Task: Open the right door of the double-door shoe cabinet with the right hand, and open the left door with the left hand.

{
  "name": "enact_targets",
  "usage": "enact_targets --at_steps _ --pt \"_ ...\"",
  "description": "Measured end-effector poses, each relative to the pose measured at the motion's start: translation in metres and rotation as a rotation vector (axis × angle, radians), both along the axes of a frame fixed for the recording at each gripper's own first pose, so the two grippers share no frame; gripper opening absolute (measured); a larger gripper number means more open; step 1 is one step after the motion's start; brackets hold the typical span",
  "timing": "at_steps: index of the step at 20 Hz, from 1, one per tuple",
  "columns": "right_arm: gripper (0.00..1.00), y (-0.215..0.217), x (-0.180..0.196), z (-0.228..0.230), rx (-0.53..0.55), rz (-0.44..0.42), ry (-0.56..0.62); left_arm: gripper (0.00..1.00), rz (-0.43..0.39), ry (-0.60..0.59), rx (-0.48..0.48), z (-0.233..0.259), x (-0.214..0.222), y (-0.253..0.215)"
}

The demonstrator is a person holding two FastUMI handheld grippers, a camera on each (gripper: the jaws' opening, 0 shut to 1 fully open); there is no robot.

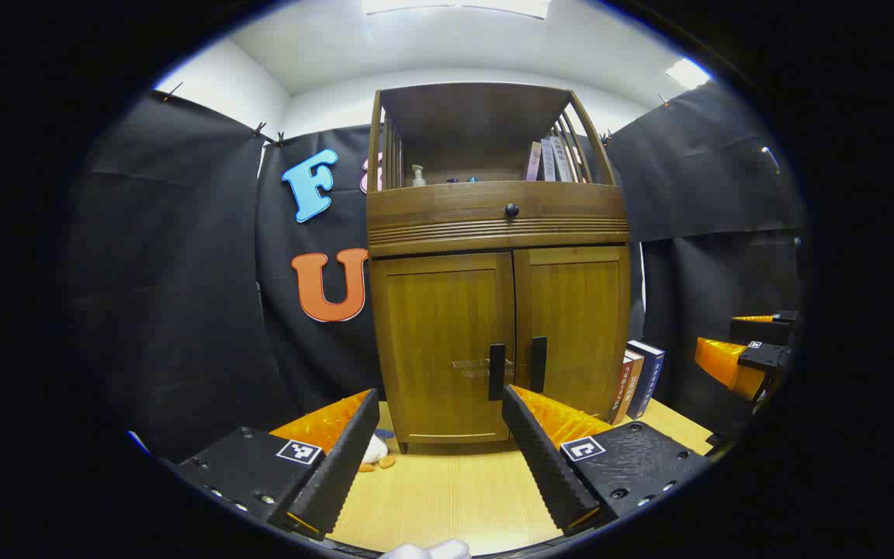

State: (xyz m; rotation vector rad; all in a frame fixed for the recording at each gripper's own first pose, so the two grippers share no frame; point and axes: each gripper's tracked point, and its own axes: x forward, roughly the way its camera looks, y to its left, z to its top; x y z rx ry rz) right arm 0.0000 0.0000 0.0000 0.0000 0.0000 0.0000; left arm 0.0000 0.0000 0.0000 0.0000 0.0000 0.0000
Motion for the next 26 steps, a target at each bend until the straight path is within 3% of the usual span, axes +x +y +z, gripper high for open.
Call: enact_targets --at_steps 1,8,14,19,21,23,26 --pt "1.00 0.002 -0.001 0.000 0.002 -0.001 -0.001 0.96 -0.001 0.001 -0.001 0.000 0.000 0.001" --pt "1.00 0.008 -0.012 0.002 -0.007 -0.005 -0.018 0.96 -0.013 -0.006 -0.008 0.002 -0.002 0.007" --pt "1.00 0.012 0.002 -0.005 -0.027 0.006 -0.013 0.96 -0.006 0.008 -0.017 -0.002 0.002 0.006" --pt "1.00 0.022 0.047 -0.026 -0.052 0.044 0.019 0.96 0.021 0.028 -0.027 -0.004 0.006 0.006" --pt "1.00 0.033 0.070 -0.034 -0.053 0.077 0.026 1.00 0.039 0.046 -0.036 -0.007 0.009 0.006" --pt "1.00 0.049 0.095 -0.042 -0.035 0.122 0.040 0.96 0.067 0.059 -0.037 -0.009 0.010 0.008" --pt "1.00 0.071 0.133 -0.054 -0.022 0.179 0.073 0.98 0.120 0.066 -0.027 -0.007 0.009 0.016"
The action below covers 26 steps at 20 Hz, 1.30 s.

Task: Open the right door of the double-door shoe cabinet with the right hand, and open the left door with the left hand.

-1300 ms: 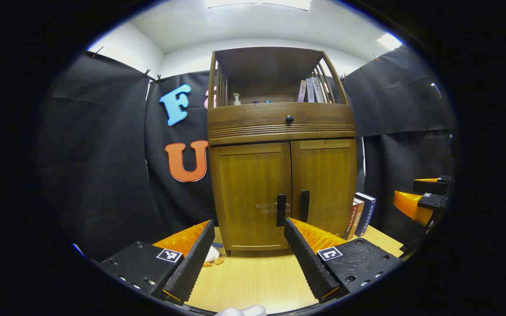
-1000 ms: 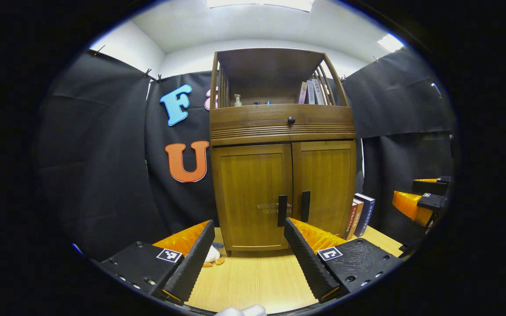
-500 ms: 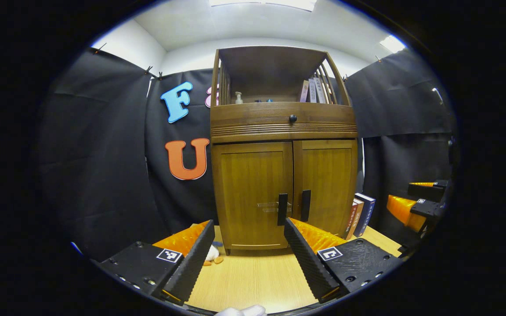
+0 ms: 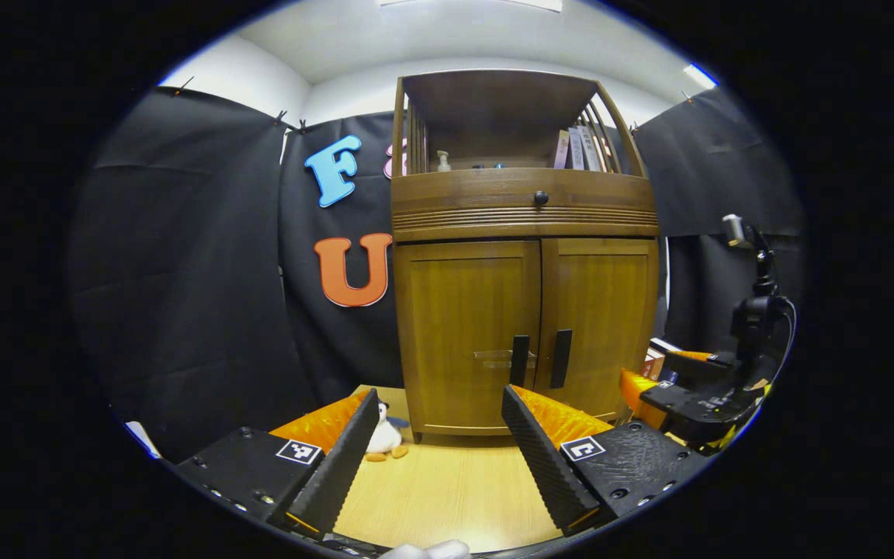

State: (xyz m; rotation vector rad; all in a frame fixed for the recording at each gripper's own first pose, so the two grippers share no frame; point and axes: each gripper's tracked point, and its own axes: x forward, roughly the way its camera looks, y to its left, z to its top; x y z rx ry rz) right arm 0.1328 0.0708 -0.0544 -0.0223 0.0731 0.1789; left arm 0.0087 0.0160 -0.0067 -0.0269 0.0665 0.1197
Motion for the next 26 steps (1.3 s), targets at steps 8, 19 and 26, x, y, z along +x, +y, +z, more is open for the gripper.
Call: enact_targets --at_steps 8,19,26 --pt "1.00 0.051 0.108 -0.021 -0.012 0.077 0.046 0.96 0.137 0.015 0.000 0.005 -0.009 0.013" --pt "0.73 0.059 0.185 -0.028 0.014 0.001 0.094 0.96 0.260 0.067 -0.001 -0.001 -0.025 0.023" --pt "0.41 0.068 0.190 -0.031 0.028 0.007 0.119 0.96 0.271 0.068 -0.005 -0.001 -0.028 0.024"
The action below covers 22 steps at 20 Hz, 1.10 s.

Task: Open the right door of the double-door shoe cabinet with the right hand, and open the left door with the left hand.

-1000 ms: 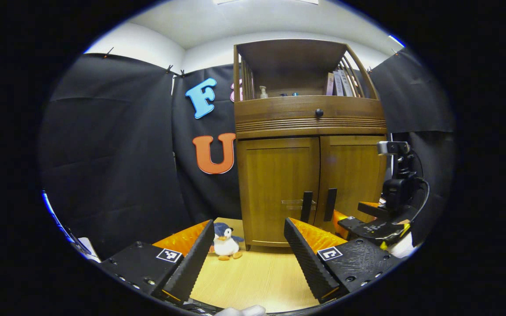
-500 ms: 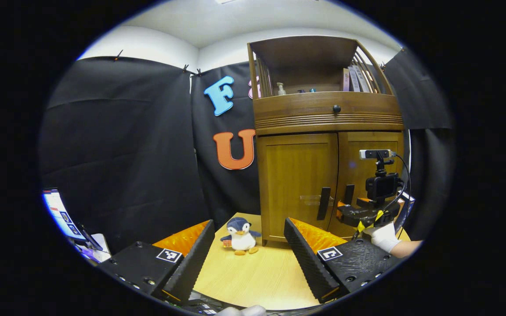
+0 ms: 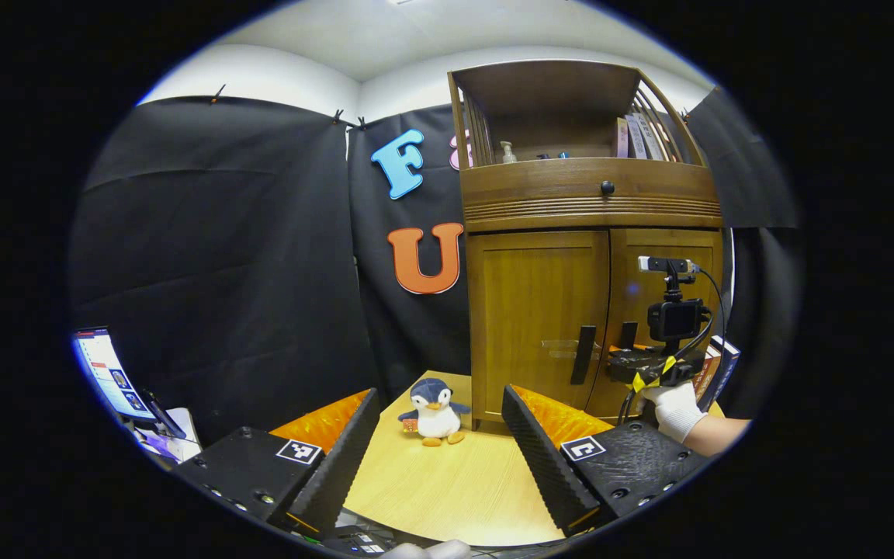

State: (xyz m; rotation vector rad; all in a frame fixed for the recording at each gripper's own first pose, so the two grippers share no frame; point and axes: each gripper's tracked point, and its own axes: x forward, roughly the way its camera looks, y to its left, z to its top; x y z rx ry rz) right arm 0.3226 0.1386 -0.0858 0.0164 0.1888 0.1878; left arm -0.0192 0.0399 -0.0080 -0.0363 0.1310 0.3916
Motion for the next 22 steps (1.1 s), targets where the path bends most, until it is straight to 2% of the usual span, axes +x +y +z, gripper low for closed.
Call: enact_targets --at_steps 8,10,18,21,22 --pt "0.33 -0.004 -0.014 -0.004 -0.032 0.020 0.006 0.96 -0.018 -0.016 -0.011 0.000 -0.003 -0.002" --pt "0.32 -0.007 -0.026 -0.006 -0.035 0.029 0.009 1.00 -0.026 -0.018 -0.018 0.000 -0.002 -0.004" --pt "0.31 -0.025 -0.075 -0.014 -0.041 0.067 0.025 0.96 -0.072 -0.016 -0.014 0.001 -0.001 -0.007" --pt "0.31 -0.035 -0.095 -0.018 -0.043 0.070 0.027 1.00 -0.096 -0.015 -0.013 0.002 0.001 -0.010" --pt "0.31 -0.038 -0.100 -0.019 -0.041 0.069 0.029 0.96 -0.107 -0.017 -0.014 0.003 0.002 -0.011"
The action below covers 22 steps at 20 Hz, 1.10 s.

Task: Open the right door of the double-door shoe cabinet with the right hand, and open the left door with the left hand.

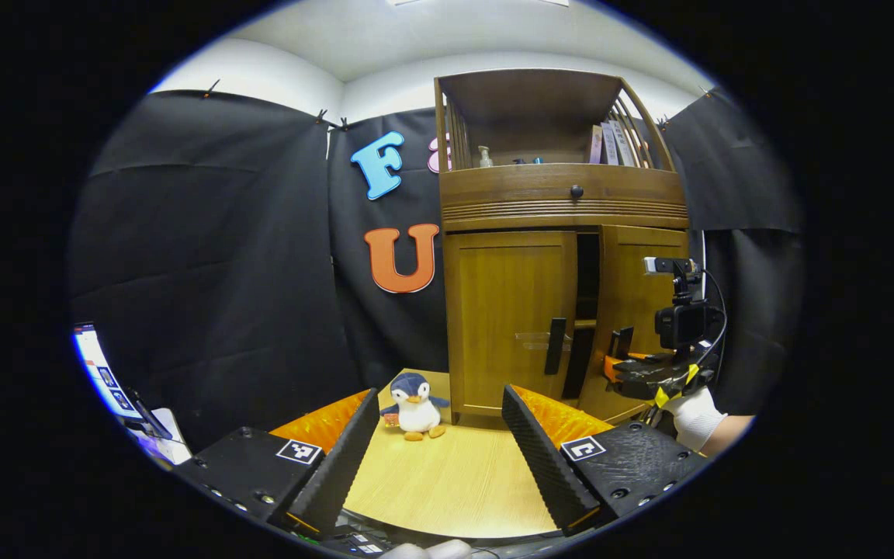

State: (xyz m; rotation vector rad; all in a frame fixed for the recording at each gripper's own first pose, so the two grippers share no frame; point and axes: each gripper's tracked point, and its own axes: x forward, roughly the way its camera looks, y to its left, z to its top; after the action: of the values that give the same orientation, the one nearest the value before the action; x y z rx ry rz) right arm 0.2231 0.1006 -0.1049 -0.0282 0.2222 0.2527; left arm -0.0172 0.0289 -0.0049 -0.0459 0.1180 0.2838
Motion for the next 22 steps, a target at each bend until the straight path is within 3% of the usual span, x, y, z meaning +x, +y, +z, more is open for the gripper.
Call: enact_targets --at_steps 1,2,7,8,10,12,13,17,20,22 --pt "0.30 -0.004 -0.007 -0.001 0.006 -0.003 0.002 1.00 -0.009 -0.003 0.001 -0.001 0.000 -0.003" --pt "0.29 -0.008 -0.012 -0.001 0.012 -0.006 0.005 0.96 -0.021 -0.007 0.002 0.000 0.001 -0.004" --pt "0.28 -0.035 -0.045 -0.004 0.016 -0.028 0.008 0.96 -0.085 -0.018 0.011 0.001 0.004 -0.018" --pt "0.28 -0.041 -0.051 -0.005 0.018 -0.035 0.008 1.00 -0.099 -0.017 0.010 0.001 0.003 -0.024" --pt "0.27 -0.055 -0.062 -0.007 0.021 -0.056 0.007 0.96 -0.128 -0.021 0.009 0.000 -0.001 -0.037" --pt "0.25 -0.068 -0.072 -0.008 0.022 -0.082 0.007 1.00 -0.159 -0.022 0.012 -0.001 -0.003 -0.048" --pt "0.27 -0.075 -0.076 -0.010 0.021 -0.096 0.007 0.96 -0.173 -0.023 0.013 -0.002 -0.005 -0.053" --pt "0.23 -0.104 -0.090 -0.014 0.022 -0.158 0.006 0.96 -0.227 -0.036 0.015 0.001 -0.007 -0.070" --pt "0.20 -0.119 -0.094 -0.017 0.050 -0.164 0.022 1.00 -0.262 -0.041 0.020 0.003 -0.007 -0.079" --pt "0.18 -0.128 -0.096 -0.017 0.061 -0.169 0.022 0.96 -0.280 -0.043 0.025 0.002 -0.008 -0.081"
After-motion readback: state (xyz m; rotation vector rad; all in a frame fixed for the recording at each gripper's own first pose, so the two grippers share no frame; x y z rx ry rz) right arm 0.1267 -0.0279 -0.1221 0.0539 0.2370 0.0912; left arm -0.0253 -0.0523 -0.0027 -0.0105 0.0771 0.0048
